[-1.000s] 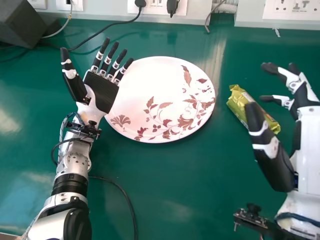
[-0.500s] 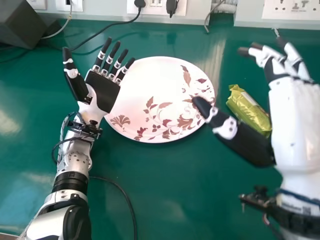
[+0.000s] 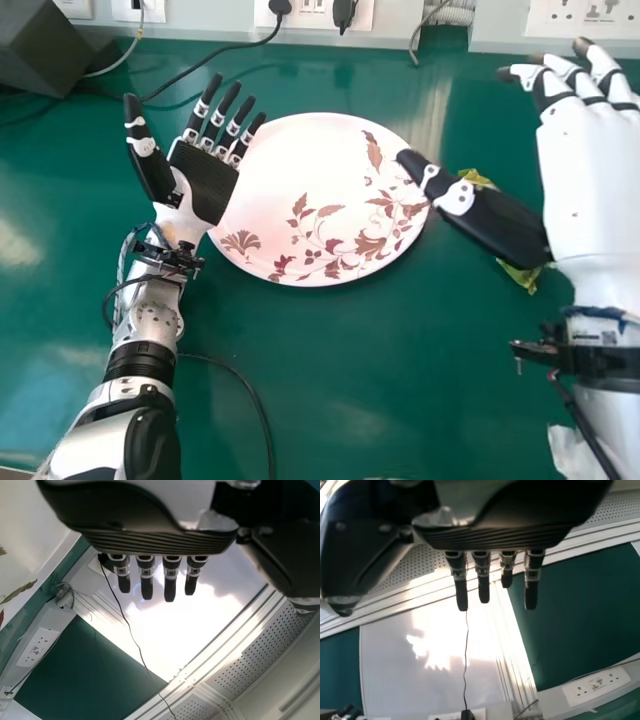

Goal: Pick up biscuit and place it in the plate

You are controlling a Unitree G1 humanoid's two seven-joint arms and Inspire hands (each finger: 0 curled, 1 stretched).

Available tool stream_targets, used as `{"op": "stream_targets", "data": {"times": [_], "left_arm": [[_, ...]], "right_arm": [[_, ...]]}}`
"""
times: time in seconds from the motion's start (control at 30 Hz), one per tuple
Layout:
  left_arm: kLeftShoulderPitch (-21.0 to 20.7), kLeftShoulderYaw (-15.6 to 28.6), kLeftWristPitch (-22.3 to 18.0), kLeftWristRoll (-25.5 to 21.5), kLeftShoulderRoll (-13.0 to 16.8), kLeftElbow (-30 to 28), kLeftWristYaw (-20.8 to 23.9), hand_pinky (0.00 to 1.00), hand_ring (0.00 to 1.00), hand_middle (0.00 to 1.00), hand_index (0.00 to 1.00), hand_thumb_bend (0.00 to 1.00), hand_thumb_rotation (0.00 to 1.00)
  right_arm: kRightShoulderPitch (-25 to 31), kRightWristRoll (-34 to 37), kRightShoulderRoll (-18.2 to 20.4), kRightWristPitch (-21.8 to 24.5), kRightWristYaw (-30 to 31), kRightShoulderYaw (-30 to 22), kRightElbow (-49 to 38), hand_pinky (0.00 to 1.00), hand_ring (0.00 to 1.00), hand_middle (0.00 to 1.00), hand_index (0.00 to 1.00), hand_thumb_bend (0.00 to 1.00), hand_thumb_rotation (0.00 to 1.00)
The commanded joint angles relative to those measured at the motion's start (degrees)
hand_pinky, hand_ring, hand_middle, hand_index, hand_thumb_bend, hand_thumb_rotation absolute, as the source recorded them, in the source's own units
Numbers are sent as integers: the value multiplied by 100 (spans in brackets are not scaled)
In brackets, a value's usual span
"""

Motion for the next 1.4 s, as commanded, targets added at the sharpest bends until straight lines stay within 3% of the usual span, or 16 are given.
{"op": "stream_targets", "data": {"times": [0.0,0.4,0.6,1.1,1.37], "left_arm": [[101,106,79,-63,-13,150,-42,97,98,100,100,100,66],[6,244,279,-118,28,286,-300,100,100,100,100,100,68],[-54,276,318,-108,66,378,-328,100,100,100,100,100,62],[-157,349,340,-113,43,465,-255,100,100,100,100,100,59],[-152,364,358,-104,26,408,-181,100,100,100,100,100,60]], "right_arm": [[-114,-176,1,-4,143,-60,-42,78,90,94,86,100,44],[-433,-807,-193,-39,815,-109,-42,86,95,100,98,100,43],[-676,-1003,-272,-88,1287,-166,-28,86,95,100,100,100,42],[-1044,-731,-716,74,1938,-486,526,88,94,100,100,100,40],[-1084,-543,-988,186,1930,-537,903,87,93,100,100,100,40]]}}
